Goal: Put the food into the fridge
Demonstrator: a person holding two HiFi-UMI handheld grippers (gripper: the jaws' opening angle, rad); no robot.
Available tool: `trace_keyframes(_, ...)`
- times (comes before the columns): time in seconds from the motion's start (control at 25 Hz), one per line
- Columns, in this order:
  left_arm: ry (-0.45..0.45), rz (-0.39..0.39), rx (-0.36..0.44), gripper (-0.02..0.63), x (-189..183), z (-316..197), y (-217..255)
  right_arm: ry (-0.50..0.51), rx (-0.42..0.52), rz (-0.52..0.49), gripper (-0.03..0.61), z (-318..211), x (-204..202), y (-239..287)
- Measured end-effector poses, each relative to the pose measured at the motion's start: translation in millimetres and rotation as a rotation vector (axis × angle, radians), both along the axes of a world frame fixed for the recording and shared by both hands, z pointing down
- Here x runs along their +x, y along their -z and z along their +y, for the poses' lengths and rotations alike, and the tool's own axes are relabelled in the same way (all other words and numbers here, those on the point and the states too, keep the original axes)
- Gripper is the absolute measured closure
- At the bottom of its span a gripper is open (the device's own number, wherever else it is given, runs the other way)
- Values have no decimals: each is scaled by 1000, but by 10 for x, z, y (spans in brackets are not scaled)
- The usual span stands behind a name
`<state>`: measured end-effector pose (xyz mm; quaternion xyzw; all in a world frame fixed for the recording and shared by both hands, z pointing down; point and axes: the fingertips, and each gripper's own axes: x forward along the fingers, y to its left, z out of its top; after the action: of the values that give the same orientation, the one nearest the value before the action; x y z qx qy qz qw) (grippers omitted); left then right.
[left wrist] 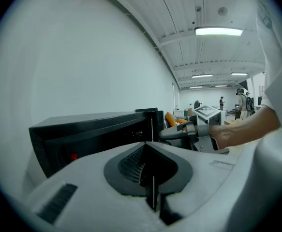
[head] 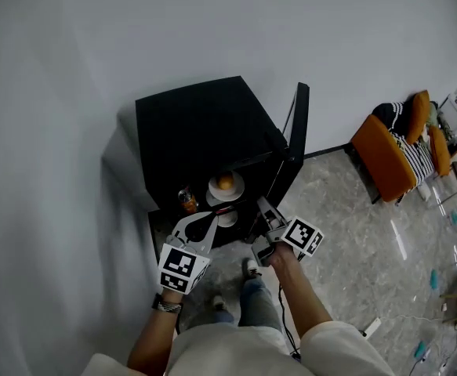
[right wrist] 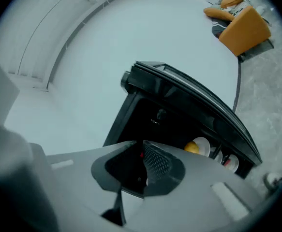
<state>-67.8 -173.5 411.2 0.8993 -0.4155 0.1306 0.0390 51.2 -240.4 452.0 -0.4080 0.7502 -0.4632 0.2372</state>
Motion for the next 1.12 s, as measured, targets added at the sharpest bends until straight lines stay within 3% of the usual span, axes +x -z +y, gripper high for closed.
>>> trace_keyframes(0.28, -51, 27, 30, 609, 125, 88, 398, 68, 114, 147, 572, 251, -40, 602)
trace_keyframes(0.52, -38, 63, 84, 609, 94, 144, 727, 98, 274, 365, 572, 482, -83, 1089)
trace_keyframes(0.76, -53, 40, 152, 609, 65, 207, 927, 107, 424, 590, 572, 681, -113, 1505)
trace_keyframes(1.12, -38, 41, 214, 609, -73, 299, 1288, 119, 569, 879, 572, 917, -246, 1839)
